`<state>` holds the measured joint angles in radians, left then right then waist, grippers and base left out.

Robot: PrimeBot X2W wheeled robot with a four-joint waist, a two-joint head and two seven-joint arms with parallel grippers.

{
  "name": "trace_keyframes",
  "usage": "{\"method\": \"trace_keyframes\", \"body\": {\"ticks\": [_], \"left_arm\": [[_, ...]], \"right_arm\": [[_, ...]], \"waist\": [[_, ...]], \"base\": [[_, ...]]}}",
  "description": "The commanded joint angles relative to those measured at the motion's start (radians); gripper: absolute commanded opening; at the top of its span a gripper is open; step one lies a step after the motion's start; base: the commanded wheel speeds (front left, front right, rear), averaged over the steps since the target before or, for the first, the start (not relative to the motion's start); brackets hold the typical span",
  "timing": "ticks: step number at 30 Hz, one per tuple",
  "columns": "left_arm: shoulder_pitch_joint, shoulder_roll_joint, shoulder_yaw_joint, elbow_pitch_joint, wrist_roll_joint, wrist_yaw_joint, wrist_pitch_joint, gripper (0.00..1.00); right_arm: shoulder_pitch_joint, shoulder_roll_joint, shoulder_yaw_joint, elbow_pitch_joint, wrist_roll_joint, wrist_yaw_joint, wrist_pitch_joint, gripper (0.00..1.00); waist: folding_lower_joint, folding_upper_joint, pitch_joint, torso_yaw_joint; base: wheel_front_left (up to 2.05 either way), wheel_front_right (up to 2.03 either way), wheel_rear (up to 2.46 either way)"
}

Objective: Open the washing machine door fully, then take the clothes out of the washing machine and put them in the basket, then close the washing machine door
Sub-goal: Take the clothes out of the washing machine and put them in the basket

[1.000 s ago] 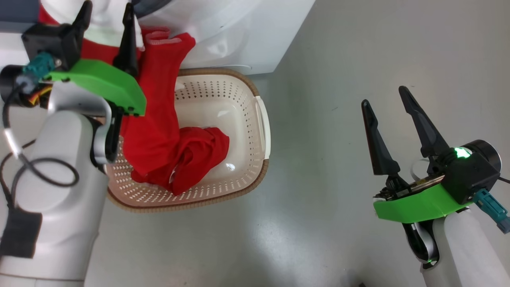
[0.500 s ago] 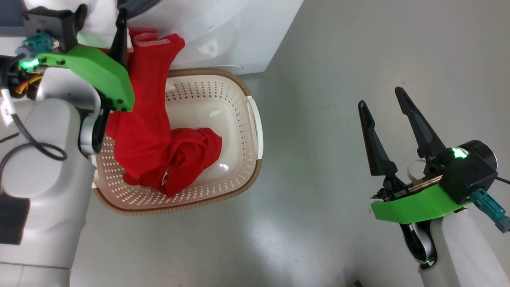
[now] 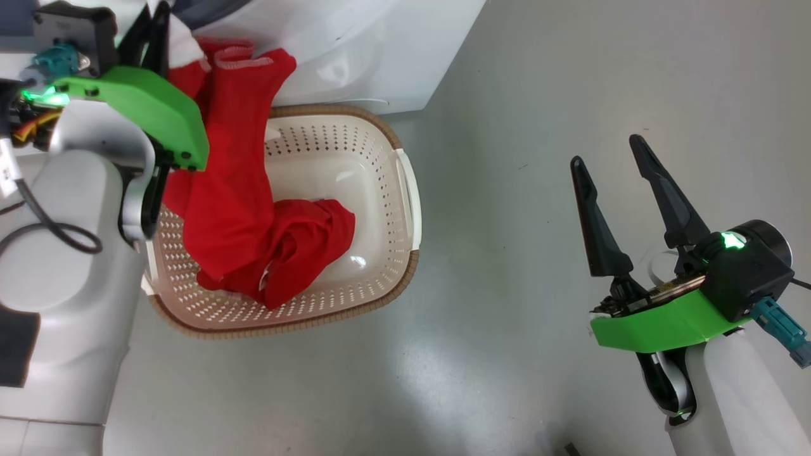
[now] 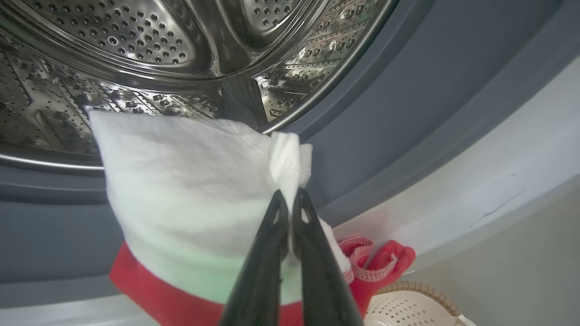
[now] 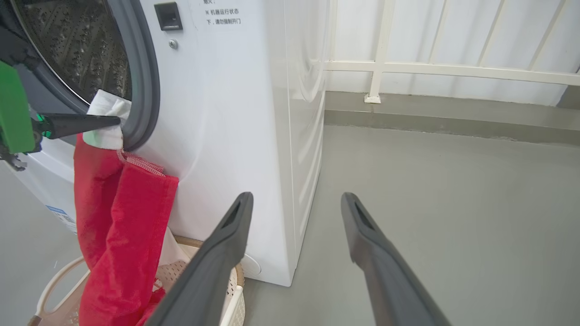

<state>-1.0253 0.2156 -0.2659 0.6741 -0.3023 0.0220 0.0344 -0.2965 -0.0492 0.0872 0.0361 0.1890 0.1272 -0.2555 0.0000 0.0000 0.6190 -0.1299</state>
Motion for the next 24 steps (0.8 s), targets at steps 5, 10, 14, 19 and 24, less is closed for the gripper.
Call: {"method": "trace_keyframes", "body": {"ticks": [5,10,14,19,24], "left_arm": [[0.024,0.047,0.024,-0.098,-0.004,0.018,-0.021,0.00],[0.101,0.046,0.029,-0.234,-0.017,0.039,-0.025,0.00],[0.191,0.047,0.032,-0.380,-0.029,0.064,-0.013,0.00],[0.320,0.038,0.022,-0.554,-0.044,0.098,0.028,0.00],[0.437,0.025,0.000,-0.654,-0.062,0.121,0.077,0.00]], "right_arm": [[0.001,-0.001,0.009,-0.023,0.004,0.003,-0.006,1.00],[0.005,-0.001,-0.002,-0.027,-0.003,0.003,-0.006,1.00],[0.009,-0.001,-0.011,-0.029,-0.008,0.003,-0.006,1.00],[0.014,-0.001,-0.013,-0.033,-0.009,0.003,-0.006,1.00],[0.011,-0.001,-0.013,-0.033,-0.010,0.003,-0.006,1.00]], "waist": [[0.0000,0.0000,-0.002,0.012],[0.0000,0.0000,-0.006,0.031],[0.0000,0.0000,-0.009,0.048],[0.0000,0.0000,-0.013,0.064],[0.0000,0.0000,-0.013,0.067]], "base": [[0.00,0.00,0.00],[0.00,0.00,0.00],[0.00,0.00,0.00],[0.00,0.00,0.00],[0.00,0.00,0.00]]}}
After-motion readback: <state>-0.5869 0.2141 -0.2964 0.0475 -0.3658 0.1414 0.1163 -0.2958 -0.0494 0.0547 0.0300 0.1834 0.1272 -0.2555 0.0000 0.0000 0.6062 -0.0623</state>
